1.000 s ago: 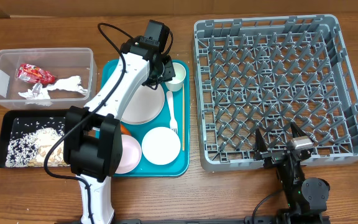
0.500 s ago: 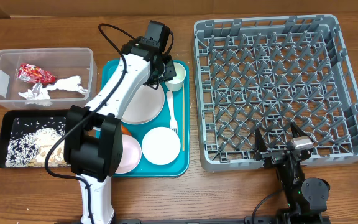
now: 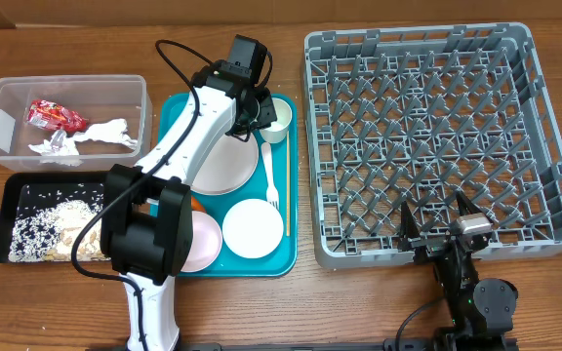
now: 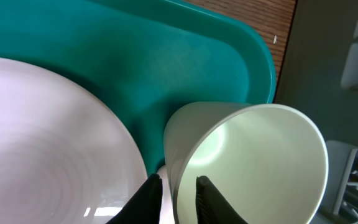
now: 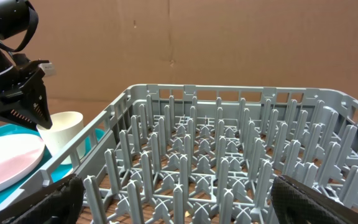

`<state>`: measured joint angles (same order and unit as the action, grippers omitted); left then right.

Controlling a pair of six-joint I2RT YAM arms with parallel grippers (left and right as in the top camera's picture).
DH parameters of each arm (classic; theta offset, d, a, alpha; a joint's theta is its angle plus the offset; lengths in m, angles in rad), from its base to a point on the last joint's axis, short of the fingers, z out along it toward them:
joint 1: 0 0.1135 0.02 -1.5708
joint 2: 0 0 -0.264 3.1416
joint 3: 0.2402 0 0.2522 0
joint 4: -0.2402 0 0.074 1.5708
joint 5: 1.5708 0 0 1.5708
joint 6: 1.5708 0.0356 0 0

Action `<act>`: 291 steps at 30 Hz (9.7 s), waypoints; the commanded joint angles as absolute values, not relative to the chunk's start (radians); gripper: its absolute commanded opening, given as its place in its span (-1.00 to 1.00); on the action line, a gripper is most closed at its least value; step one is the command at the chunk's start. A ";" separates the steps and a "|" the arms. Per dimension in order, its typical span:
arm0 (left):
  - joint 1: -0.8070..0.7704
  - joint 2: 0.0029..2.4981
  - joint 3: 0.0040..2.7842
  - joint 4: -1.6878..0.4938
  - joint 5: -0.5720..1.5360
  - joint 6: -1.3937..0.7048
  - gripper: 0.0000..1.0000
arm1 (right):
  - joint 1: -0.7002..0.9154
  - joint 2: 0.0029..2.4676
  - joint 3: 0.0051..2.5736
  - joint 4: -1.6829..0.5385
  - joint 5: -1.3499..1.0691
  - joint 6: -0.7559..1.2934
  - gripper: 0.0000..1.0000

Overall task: Sort waste into correct bins and load items into the dishwasher rack
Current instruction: 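Lift the cup and move it right toward the dish rack, then raise the right gripper from the rack toward the held cup, then grasp the white paper cup with the right gripper from the left gripper, then release the cup from the left gripper and retract the left arm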

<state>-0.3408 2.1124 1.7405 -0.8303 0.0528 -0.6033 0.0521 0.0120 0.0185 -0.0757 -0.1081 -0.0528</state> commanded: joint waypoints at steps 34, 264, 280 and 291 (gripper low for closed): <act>-0.252 1.731 1.925 -1.320 0.487 -0.084 -0.92 | 0.049 0.005 0.008 -0.072 -0.113 -0.049 1.00; -0.168 2.001 1.872 -1.337 1.036 0.159 0.96 | -0.220 1.336 0.862 0.962 -1.467 0.917 -0.14; -0.159 2.001 1.872 -1.225 0.890 0.149 1.00 | -0.304 1.336 0.863 0.852 -1.404 0.939 -0.28; -0.159 2.001 1.872 -1.225 0.368 0.149 1.00 | -0.404 1.336 0.940 0.654 -1.254 0.926 -0.29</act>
<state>-0.1566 1.9938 1.8706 -1.2278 0.5747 0.1555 -0.3813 1.3502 0.8917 0.6769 -1.3415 0.9367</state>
